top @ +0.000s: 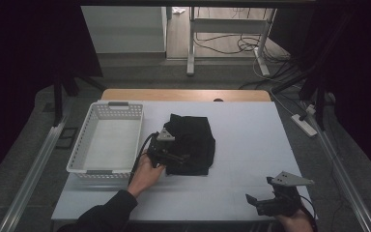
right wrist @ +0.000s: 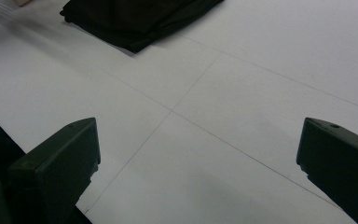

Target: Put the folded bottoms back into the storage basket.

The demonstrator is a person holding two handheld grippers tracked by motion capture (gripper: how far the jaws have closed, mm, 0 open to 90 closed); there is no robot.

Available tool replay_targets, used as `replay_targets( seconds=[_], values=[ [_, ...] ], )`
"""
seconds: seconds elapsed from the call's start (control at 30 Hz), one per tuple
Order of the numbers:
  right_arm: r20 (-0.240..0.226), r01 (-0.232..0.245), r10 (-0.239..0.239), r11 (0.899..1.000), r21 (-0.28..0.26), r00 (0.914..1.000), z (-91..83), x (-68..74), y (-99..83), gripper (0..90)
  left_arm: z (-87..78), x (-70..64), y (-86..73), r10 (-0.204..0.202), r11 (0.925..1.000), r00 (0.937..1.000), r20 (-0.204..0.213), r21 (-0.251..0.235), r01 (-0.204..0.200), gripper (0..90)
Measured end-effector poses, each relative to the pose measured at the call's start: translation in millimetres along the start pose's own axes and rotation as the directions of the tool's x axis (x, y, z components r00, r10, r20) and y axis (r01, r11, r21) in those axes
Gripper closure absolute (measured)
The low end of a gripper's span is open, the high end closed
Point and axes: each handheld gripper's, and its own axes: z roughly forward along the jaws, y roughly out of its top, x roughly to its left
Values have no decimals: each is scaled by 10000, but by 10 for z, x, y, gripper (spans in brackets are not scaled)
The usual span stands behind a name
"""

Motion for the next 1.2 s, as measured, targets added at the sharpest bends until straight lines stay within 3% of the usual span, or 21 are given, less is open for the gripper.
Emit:
replay_targets(
  seconds=[0.3, 0.47, 0.9, 1.1, 1.2],
  values=[
    [-18, -8, 8, 10000, -13, 10000, -1, -1, -1, 0, 86, 95, 83, -125, 9999, 9989, -450, 76, 129, 2],
    [-35, -22, 21, 10000, -26, 10000, -1, -2, -1, 0, 118, 174, 128, -405, 9992, 9982, -438, -7, 405, 2],
    [-43, -1, 1, 10000, -23, 10000, -2, -1, -2, 0, 256, 239, 259, -314, 9995, 9984, -459, 91, 319, 1],
    [-71, -6, 6, 10000, -41, 10000, -2, -3, -3, 0, 315, 350, 247, -688, 9975, 9962, -537, 102, 695, 0],
    [-61, 30, -30, 10000, -26, 10000, -1, 0, -1, 0, 351, 389, 260, -684, 9975, 9956, -640, 138, 694, 0]
  ],
)
